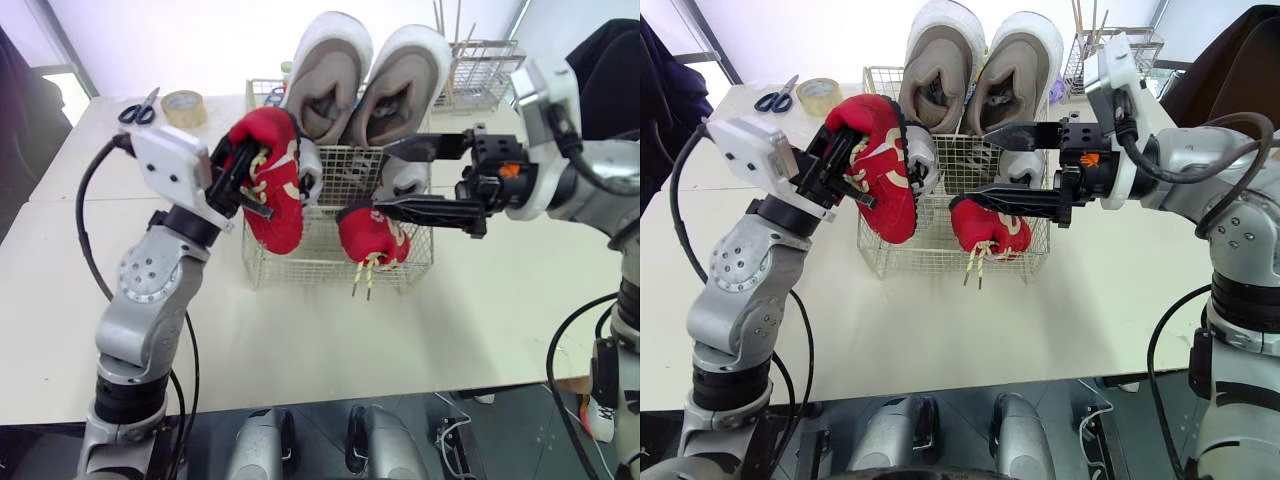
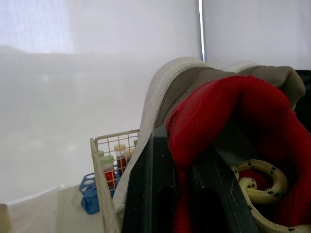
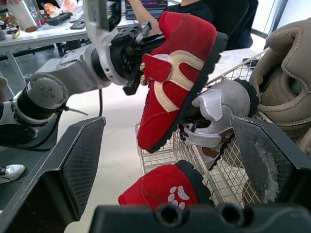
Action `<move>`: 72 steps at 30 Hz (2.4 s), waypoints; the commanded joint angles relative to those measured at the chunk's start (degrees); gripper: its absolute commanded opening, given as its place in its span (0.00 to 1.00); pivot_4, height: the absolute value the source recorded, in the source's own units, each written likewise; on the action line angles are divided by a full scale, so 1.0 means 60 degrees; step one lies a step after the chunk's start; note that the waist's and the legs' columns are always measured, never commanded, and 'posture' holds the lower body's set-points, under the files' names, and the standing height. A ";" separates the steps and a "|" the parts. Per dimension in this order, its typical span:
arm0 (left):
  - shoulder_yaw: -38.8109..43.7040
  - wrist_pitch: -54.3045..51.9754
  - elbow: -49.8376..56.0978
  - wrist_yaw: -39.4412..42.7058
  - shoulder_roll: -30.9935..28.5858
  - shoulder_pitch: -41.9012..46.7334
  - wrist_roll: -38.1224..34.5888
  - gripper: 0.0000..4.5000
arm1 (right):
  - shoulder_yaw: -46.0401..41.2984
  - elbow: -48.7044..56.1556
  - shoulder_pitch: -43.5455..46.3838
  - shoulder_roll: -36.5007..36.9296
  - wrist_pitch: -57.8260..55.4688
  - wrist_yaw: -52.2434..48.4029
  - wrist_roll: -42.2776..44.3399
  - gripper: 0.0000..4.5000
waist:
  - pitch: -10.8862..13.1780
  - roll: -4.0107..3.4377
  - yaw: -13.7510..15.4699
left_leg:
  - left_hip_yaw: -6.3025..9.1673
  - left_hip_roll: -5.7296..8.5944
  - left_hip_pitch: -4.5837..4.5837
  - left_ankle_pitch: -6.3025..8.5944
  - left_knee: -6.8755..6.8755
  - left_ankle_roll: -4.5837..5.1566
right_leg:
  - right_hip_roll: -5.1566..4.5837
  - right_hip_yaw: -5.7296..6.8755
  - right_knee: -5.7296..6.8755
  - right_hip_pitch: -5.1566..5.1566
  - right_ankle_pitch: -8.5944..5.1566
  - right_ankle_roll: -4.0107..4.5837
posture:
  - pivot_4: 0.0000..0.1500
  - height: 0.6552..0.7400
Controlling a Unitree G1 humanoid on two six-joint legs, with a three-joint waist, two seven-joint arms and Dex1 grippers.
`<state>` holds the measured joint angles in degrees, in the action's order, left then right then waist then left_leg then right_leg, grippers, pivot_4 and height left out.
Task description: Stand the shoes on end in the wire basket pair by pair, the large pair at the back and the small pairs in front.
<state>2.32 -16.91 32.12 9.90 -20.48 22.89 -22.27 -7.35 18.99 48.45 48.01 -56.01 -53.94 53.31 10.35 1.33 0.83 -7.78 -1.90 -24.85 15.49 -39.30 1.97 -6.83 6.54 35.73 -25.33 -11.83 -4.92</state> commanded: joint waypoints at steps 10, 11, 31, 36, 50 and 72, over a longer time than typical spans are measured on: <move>-0.1358 0.4762 -0.2041 0.0221 0.0851 -0.1946 0.3347 0.01 | -0.0134 0.0284 0.0301 0.0199 -0.0043 0.0053 0.0250 1.00 | -0.0026 -0.0036 -0.0004 | -0.0004 0.0000 0.0012 0.0035 -0.0001 0.0059 | -0.0007 0.0000 -0.0008 0.0010 0.0001 0.0002 | 1.00 1.00; -0.1450 0.4951 -0.2245 0.0253 0.0949 -0.2114 0.3416 0.01 | -0.0151 0.0292 0.0299 0.0234 -0.0071 0.0049 0.0270 1.00 | -0.0037 -0.0056 -0.0013 | -0.0004 -0.0001 0.0019 0.0035 -0.0001 0.0059 | -0.0009 0.0001 -0.0010 0.0018 0.0001 0.0002 | 1.00 1.00; -0.1182 0.6335 -0.3146 0.0463 0.1017 -0.3980 0.3777 0.65 | -0.0175 0.0432 0.0148 0.0337 -0.0048 0.0012 0.0451 1.00 | -0.0168 -0.0229 0.0003 | -0.0020 -0.0002 0.0068 0.0084 0.0005 0.0129 | -0.0032 0.0008 -0.0073 0.0071 -0.0016 0.0031 | 1.00 1.00; -0.0821 0.5972 -0.2143 0.0801 0.0546 -0.4574 0.3418 0.87 | -0.0129 0.0377 0.0079 0.0305 0.0137 -0.0067 0.0333 1.00 | -0.0167 -0.0231 -0.0043 | -0.0020 0.0003 0.0064 0.0092 0.0004 0.0139 | -0.0056 0.0009 -0.0093 0.0074 -0.0021 0.0039 | 1.00 1.00; -0.0279 0.3305 0.0848 0.2099 -0.0671 -0.5922 0.1396 0.87 | 0.0373 -0.0460 -0.0142 -0.0112 0.1360 -0.0760 -0.0682 1.00 | -0.0153 -0.0242 -0.0036 | -0.0032 0.0004 0.0042 0.0096 0.0011 0.0137 | -0.0045 0.0002 -0.0098 0.0039 -0.0023 0.0042 | 1.00 1.00; 0.5802 -0.3101 -0.0522 0.4162 -0.4923 -0.5285 -0.4873 0.87 | -0.1799 -0.0485 -0.4571 0.2187 0.1424 -0.1024 -0.1659 1.00 | -0.0125 -0.0247 -0.0027 | -0.0026 0.0000 0.0038 0.0092 0.0012 0.0126 | -0.0021 0.0004 -0.0101 0.0029 -0.0035 0.0029 | 1.00 1.00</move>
<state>35.32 -33.29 30.10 34.69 -49.12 -9.87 -48.96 -15.57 15.56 21.35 59.73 -49.34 -59.42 44.42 9.61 -0.15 0.67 -7.94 -1.90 -24.63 16.05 -39.23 2.73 -6.96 6.55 35.11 -25.16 -12.04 -4.75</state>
